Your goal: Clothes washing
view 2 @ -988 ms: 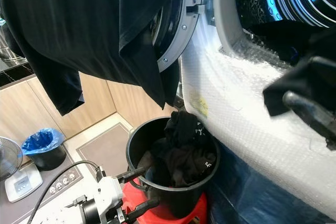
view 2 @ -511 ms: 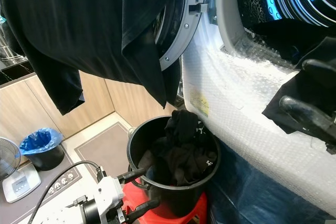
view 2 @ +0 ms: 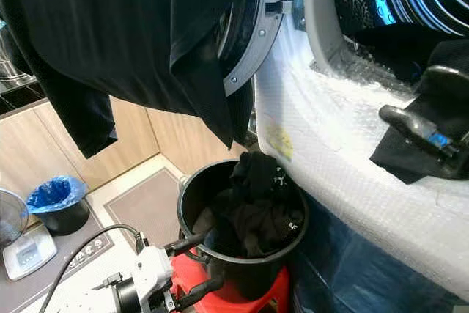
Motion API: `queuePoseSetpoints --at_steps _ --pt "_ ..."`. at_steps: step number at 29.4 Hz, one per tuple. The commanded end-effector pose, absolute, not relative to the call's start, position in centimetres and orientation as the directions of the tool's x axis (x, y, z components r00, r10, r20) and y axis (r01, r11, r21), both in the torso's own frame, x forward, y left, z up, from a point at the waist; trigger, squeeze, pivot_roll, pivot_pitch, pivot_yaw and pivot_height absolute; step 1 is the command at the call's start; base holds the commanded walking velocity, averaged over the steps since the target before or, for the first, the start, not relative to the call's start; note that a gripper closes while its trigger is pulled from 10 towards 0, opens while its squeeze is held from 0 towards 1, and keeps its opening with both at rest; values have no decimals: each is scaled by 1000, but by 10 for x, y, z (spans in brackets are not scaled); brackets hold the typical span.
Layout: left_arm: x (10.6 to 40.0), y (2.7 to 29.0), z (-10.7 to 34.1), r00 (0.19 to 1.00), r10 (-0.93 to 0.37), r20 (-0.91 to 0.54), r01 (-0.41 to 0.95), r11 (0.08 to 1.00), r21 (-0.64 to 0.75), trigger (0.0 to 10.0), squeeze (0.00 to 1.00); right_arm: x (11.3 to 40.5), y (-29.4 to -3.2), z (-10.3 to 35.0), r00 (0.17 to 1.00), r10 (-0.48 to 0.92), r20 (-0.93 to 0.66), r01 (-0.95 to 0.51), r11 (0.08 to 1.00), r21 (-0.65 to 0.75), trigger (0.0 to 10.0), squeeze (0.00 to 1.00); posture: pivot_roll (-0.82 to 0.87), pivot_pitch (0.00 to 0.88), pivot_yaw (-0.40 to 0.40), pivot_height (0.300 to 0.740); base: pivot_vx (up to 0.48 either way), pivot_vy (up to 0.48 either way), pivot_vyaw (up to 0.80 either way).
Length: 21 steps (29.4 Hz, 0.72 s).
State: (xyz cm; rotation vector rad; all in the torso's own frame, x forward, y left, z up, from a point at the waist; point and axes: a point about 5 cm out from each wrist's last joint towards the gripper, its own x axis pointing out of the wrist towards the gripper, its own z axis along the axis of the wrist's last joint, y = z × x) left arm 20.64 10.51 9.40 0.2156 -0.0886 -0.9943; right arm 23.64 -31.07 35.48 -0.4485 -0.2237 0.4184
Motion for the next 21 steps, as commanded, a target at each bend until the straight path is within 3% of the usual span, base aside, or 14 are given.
queuePoseSetpoints --at_steps 1,6,9,14,18,19,20,21 --pt "206 106 93 543 -840 -26 823 526 213 10000 0 236 -311 364 911 396 115 -286 807 -516 10000 0 -128 62 50 740 0 0 0" --pt "207 104 92 544 -839 -23 822 527 215 10000 0 244 -325 391 974 211 79 -117 774 -622 10000 0 -140 58 40 740 0 0 0" --pt "207 104 92 544 -839 -21 822 527 215 10000 0 246 -325 398 980 175 92 -74 755 -651 10000 0 -142 57 36 740 0 0 0" --pt "207 101 91 546 -838 -15 820 530 215 10000 0 255 -308 422 956 152 251 74 703 -707 10000 0 -142 54 25 740 0 0 0" --pt "207 100 90 552 -834 -11 816 538 210 10000 0 252 -290 424 927 256 274 6 720 -694 10000 0 -139 54 21 740 0 0 0" --pt "207 100 90 553 -833 -11 816 539 208 10000 0 249 -285 423 916 306 260 -43 719 -694 10000 0 -137 56 19 740 0 0 0" --pt "206 99 90 556 -831 -11 815 542 206 10000 0 239 -271 414 864 472 177 -227 678 -699 10000 0 -136 56 19 740 0 0 0" --pt "206 99 90 556 -831 -11 815 542 206 10000 0 239 -271 414 864 472 177 -227 678 -699 10000 0 -136 56 19 740 0 0 0"
